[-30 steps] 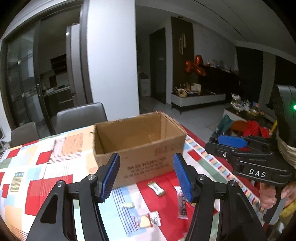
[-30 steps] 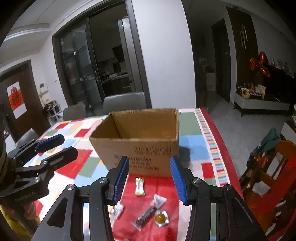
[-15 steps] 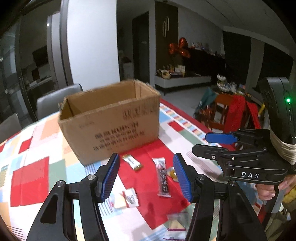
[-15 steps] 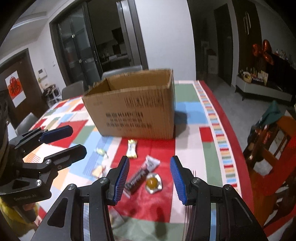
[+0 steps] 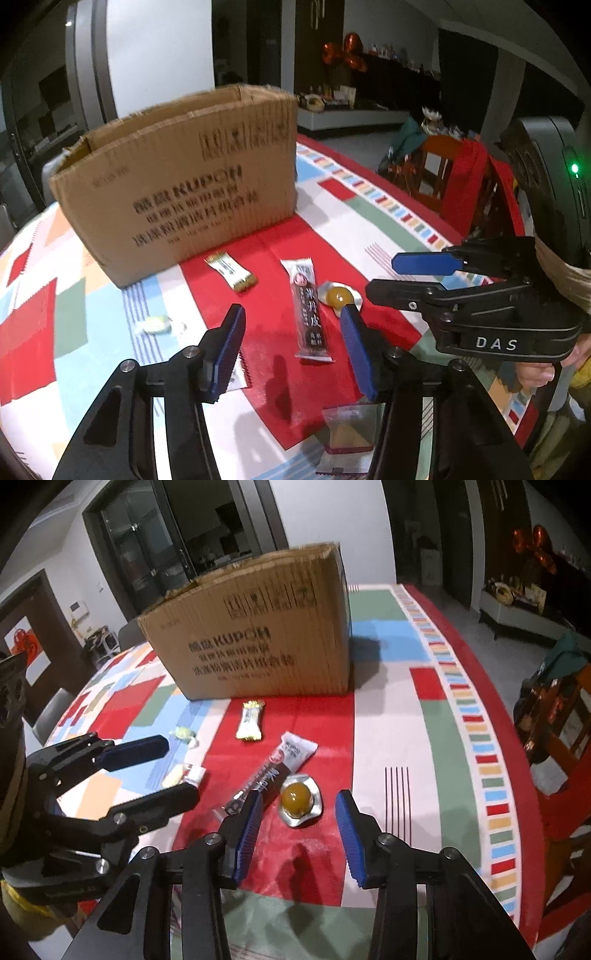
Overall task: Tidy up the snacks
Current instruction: 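Move both tools back toward the snacks beside the box, then grasp the fruit-leather stick with the left tool while the right tool grasps the egg-yolk pastry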
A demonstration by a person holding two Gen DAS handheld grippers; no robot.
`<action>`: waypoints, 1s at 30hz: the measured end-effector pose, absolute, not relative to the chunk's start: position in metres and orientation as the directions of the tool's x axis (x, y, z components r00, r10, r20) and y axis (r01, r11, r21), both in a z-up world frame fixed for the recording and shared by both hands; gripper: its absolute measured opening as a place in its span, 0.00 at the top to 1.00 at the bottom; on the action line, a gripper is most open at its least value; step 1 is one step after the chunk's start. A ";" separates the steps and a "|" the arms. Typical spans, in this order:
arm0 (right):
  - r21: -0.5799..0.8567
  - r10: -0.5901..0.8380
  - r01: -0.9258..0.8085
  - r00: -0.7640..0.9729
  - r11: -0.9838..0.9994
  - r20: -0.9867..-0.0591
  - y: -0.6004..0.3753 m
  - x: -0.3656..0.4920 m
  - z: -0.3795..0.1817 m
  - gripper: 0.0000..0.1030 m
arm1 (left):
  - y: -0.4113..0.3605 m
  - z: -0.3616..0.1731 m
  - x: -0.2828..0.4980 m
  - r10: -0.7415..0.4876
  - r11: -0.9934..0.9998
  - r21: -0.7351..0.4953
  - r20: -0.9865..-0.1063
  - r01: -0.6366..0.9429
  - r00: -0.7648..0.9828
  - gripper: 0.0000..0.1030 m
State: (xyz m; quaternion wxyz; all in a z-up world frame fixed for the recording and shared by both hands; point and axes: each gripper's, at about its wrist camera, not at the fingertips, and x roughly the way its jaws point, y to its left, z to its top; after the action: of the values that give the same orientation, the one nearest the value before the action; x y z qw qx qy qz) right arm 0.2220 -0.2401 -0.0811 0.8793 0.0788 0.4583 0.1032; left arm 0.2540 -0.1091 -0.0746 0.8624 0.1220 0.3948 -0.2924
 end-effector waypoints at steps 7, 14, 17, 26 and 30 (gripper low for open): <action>0.248 0.261 -0.097 0.525 0.964 -0.810 -0.243 0.230 -0.098 0.63 | -0.116 -0.095 0.265 -0.405 0.787 -0.047 -0.792 0.615 0.457 0.53; 0.259 0.275 -0.105 0.513 0.960 -0.813 -0.241 0.238 -0.104 0.63 | -0.120 -0.113 0.274 -0.396 0.790 -0.069 -0.817 0.610 0.420 0.59; 0.266 0.282 -0.105 0.504 0.958 -0.817 -0.239 0.242 -0.107 0.63 | -0.122 -0.117 0.277 -0.399 0.792 -0.082 -0.820 0.605 0.411 0.59; 0.275 0.289 -0.101 0.483 0.956 -0.827 -0.236 0.247 -0.116 0.67 | -0.126 -0.126 0.285 -0.402 0.793 -0.099 -0.826 0.601 0.395 0.61; 0.293 0.305 -0.102 0.474 0.951 -0.826 -0.235 0.250 -0.119 0.67 | -0.127 -0.128 0.286 -0.410 0.790 -0.107 -0.825 0.604 0.389 0.64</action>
State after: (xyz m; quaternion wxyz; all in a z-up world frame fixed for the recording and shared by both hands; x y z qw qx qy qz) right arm 0.2499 -0.2346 -0.1187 0.8524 0.1019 0.4989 0.1193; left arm 0.2858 -0.1272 -0.1276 0.8266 0.1056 0.4600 -0.3065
